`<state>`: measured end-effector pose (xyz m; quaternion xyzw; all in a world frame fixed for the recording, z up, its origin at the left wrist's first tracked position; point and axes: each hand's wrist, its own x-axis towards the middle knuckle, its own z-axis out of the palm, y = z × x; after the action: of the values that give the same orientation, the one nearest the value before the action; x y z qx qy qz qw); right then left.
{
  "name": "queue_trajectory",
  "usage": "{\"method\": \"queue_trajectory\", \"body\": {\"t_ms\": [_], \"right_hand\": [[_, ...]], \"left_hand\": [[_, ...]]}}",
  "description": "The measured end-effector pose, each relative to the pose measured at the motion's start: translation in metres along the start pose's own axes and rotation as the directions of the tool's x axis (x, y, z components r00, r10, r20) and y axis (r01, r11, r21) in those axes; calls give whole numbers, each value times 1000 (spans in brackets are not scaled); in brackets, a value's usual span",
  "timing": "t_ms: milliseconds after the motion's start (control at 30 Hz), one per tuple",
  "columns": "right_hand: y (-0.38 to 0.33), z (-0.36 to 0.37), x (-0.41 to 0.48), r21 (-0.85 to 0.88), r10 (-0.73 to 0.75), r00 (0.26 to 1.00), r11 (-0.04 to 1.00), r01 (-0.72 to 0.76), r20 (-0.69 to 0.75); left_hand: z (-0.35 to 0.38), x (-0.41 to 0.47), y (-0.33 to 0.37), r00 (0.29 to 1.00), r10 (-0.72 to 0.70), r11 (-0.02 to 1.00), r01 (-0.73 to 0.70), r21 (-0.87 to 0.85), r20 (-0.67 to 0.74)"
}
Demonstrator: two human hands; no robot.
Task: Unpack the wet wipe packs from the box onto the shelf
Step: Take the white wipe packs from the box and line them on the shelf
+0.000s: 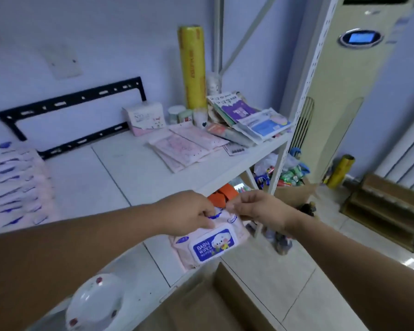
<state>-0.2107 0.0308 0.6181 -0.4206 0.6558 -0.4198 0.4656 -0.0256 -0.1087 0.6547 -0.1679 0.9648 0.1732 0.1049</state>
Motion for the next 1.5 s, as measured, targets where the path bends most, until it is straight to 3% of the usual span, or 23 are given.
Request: {"method": "queue_trajectory", "body": {"t_ms": [233,467,867,1200,1400,1500], "right_hand": [[-122,78,21,39,-183,965,983,178,187],[-161,192,50,35,-236,931,971,236,279],[-123,321,89,-118,-219,938,959,258,270],[-107,331,119,-191,-173,968,959,207,183],[-82,330,140,-233,-156,969,952,199,190],[-78,335,142,-247,-192,964,940,235,187]], "left_hand": [[-100,-122,-35,979,-142,985,154,78,-144],[-126,-222,-99,945,-285,952,298,67,-163],[-42,-294,-192,881,-427,904,423,-62,-205],[-20,-266,-215,807,-541,841,519,-154,-237],[-9,-251,-217,762,-564,808,588,-25,-318],[-2,-256,-213,734,-572,799,599,-46,-366]]}}
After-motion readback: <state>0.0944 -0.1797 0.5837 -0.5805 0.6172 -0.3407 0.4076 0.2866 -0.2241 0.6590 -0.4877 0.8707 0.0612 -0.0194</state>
